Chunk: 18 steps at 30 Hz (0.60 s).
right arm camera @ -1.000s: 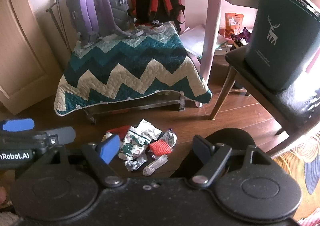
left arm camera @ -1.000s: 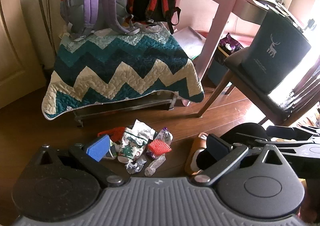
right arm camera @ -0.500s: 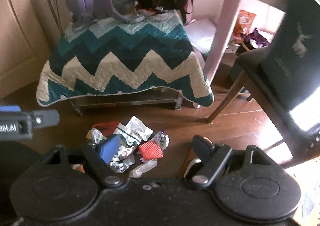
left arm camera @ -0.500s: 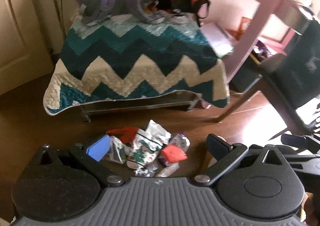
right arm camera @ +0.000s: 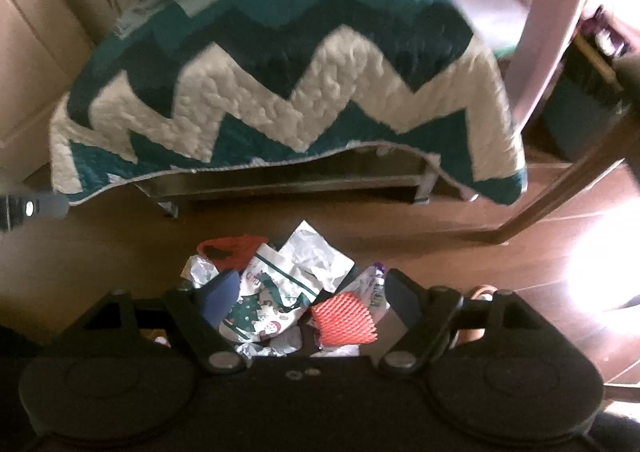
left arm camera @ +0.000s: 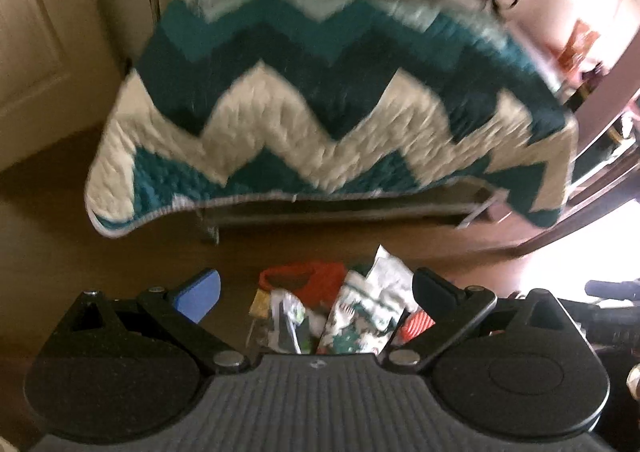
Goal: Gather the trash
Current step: 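Lower both tools down onto the trash pile on the floor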
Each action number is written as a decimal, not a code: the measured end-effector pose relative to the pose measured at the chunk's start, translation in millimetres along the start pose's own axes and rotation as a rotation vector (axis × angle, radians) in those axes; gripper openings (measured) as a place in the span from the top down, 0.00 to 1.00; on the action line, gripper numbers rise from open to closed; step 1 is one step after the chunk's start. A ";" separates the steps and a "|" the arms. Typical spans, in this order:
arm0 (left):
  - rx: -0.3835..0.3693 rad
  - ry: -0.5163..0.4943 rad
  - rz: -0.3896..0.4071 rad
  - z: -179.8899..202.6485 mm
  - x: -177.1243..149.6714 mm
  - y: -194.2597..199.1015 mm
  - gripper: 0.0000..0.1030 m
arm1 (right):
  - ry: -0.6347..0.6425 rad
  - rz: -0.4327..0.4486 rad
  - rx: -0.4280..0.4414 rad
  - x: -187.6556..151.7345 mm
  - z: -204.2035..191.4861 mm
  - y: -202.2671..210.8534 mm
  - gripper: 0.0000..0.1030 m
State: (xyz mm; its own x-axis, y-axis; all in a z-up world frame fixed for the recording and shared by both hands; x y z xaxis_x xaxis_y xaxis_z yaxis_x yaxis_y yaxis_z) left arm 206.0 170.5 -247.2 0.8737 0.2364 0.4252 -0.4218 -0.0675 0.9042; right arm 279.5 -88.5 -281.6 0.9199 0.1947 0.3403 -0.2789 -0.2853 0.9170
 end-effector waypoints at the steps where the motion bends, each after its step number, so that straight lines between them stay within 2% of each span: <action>1: -0.013 0.008 -0.024 -0.2 -1.5 -13.5 0.00 | -0.034 -0.029 0.010 3.6 6.5 -15.3 0.23; 4: -0.022 -0.008 -0.083 9.1 -7.8 -54.2 0.00 | -0.177 -0.114 0.000 6.3 28.7 -61.9 0.23; 7: -0.050 -0.067 -0.139 26.2 -15.7 -91.2 0.00 | -0.276 -0.187 -0.013 -0.7 45.4 -103.4 0.23; 12: -0.095 -0.178 -0.262 52.0 -30.1 -155.5 0.00 | -0.341 -0.321 -0.065 -14.5 62.7 -170.3 0.23; 16: -0.160 -0.215 -0.362 65.8 -48.3 -203.5 0.00 | -0.390 -0.400 -0.085 -29.0 67.9 -219.8 0.23; 18: -0.164 -0.244 -0.413 72.4 -58.5 -227.6 0.00 | -0.389 -0.435 -0.083 -37.9 64.9 -240.0 0.23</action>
State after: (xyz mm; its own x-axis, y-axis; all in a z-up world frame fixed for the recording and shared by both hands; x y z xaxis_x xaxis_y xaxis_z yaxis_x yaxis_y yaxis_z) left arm 268.4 101.9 -474.9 0.9986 -0.0234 0.0484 -0.0446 0.1413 0.9890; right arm 329.5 -88.3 -528.1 0.9838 -0.0856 -0.1577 0.1406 -0.1784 0.9739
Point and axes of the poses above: each gripper's, at about its wrist camera, not at the fingertips, and y roughly against the way its jaws point, z to its right, x to its top, the point moved 4 cm from there along -y, roughly the way its jaws point, and after that the axes turned 6 degrees about -y, right-handed, at the moved point
